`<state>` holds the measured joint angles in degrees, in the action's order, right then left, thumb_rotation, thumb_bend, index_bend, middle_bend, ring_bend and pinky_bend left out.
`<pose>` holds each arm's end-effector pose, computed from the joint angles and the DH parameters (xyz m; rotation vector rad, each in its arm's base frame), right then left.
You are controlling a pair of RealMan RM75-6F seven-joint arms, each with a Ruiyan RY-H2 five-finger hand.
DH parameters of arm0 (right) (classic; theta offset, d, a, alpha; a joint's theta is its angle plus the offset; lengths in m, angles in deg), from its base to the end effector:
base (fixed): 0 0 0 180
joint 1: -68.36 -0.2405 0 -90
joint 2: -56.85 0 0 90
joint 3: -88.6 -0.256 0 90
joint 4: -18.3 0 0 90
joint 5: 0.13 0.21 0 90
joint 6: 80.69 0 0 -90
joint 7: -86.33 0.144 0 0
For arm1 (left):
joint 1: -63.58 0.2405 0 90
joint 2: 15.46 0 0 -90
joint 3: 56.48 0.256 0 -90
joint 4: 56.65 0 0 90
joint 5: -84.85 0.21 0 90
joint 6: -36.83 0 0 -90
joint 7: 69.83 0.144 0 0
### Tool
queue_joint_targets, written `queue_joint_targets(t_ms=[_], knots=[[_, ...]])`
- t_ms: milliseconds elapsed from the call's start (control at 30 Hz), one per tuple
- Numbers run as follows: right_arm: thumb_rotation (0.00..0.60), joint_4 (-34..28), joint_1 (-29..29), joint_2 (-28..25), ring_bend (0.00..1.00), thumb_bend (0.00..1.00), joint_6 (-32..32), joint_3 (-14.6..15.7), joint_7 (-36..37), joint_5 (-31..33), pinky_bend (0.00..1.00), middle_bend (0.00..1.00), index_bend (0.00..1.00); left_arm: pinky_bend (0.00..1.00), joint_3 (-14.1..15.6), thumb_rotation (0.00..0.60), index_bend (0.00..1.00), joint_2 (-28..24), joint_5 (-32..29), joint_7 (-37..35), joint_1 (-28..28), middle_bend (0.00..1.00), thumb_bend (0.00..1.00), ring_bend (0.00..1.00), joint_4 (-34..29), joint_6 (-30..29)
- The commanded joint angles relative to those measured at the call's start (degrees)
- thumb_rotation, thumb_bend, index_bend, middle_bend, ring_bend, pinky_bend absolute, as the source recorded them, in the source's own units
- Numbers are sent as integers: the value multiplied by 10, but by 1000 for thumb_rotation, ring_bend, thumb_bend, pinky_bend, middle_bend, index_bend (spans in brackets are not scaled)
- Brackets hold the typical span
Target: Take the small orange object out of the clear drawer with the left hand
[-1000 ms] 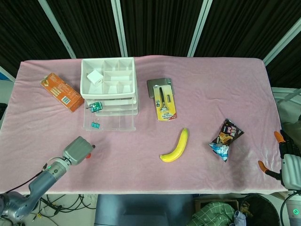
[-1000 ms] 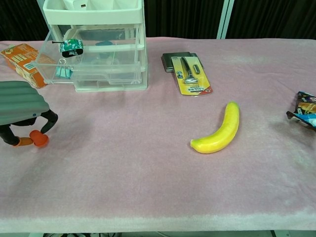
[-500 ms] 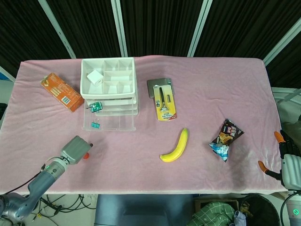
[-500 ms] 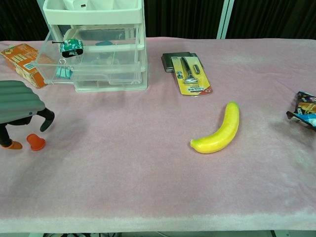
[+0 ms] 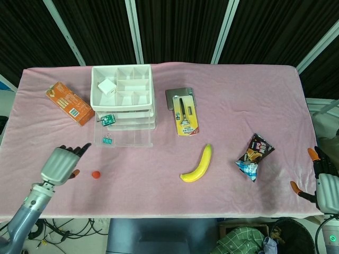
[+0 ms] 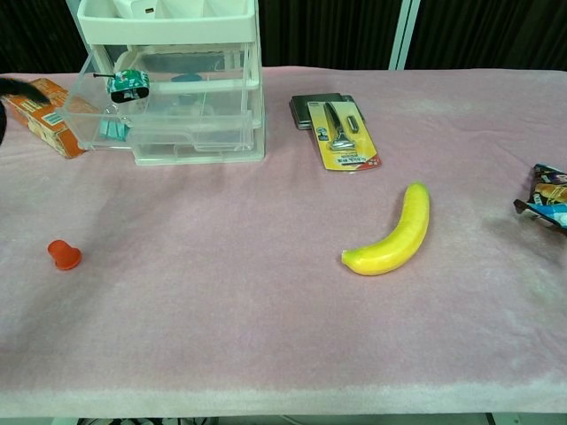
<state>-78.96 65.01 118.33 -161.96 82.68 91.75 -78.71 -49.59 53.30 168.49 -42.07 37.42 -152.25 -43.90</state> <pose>-0.3177 -0.1817 0.1706 1.2189 -1.0826 0.9294 -0.2397 0.2427 0.0987 -1.8048 -0.4938 -0.7401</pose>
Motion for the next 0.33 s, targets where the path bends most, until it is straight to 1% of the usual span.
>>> queue_joint_targets(t_ms=[33, 100, 233, 333], knots=[[600, 1, 0, 2, 0, 155, -2, 2, -6, -3, 123, 0, 0, 20, 18, 600, 0, -30, 26, -66, 64, 0, 29, 0, -5, -63], [600, 2, 0, 3, 0, 155, -3, 1, -8, -3, 123, 0, 0, 2, 21, 600, 0, -37, 28, -83, 82, 0, 23, 0, -5, -82], [600, 4, 0, 4, 0, 155, -4, 2, -12, -4, 123, 0, 0, 0, 27, 600, 0, -40, 38, -118, 116, 0, 22, 0, 9, -116], [600, 6, 0, 4, 0, 155, -4, 3, -16, -7, 123, 0, 0, 0, 25, 600, 0, -38, 40, -137, 128, 0, 22, 0, 23, -125]])
